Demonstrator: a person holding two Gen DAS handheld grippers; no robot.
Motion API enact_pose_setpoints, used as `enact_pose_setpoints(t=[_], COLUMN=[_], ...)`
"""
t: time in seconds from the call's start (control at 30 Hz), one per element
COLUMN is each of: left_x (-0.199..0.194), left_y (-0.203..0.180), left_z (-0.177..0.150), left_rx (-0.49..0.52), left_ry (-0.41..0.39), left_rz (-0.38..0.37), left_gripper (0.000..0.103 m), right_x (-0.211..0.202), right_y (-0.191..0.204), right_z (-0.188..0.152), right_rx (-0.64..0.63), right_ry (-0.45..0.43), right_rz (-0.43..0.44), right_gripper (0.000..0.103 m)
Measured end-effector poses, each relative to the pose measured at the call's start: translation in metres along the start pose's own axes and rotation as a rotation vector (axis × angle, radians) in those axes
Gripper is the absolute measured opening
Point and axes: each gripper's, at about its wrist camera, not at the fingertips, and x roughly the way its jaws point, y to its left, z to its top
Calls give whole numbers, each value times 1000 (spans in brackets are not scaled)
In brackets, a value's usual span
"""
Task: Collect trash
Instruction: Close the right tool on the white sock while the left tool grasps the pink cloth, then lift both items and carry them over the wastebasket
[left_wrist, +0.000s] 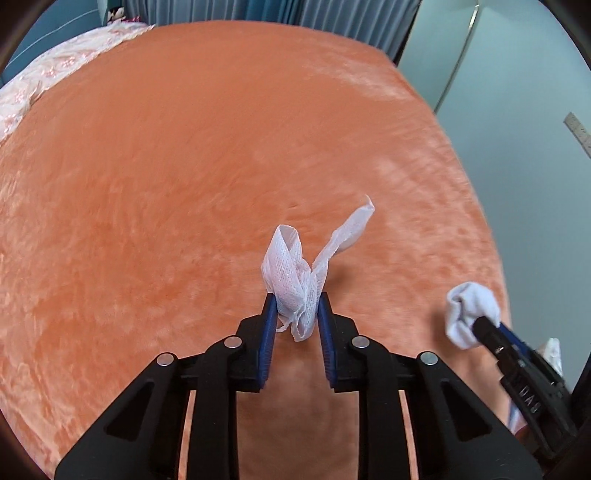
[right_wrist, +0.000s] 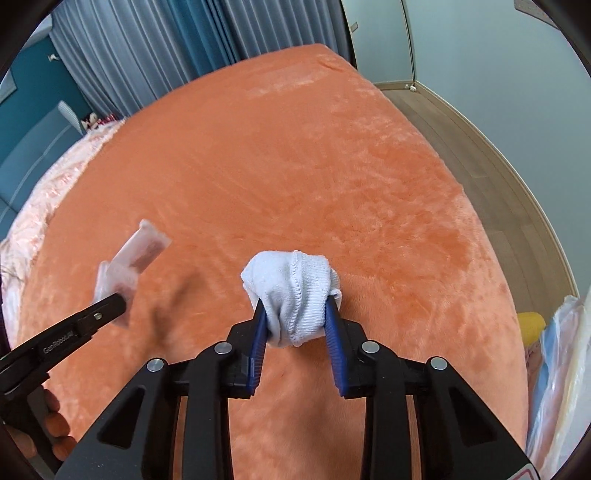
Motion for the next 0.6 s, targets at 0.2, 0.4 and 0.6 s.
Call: enact_pose_setpoints(t=[0.2, 0.4, 0.6], left_x=[-49, -93, -127], left_y=[-40, -82, -128], left_z=[-9, -25, -44], left_rx=[66, 124, 199], left_ry=[-64, -109, -147], left_rz=[-36, -79, -111], left_gripper=[21, 21, 21], right_x=[-55, -117, -180], right_y=[4, -10, -43], right_z=[-11, -17, -23], right_rx=[-6, 13, 45], right_ry=[-67, -158, -262], right_rz=[51, 76, 65], right_gripper=[28, 28, 28])
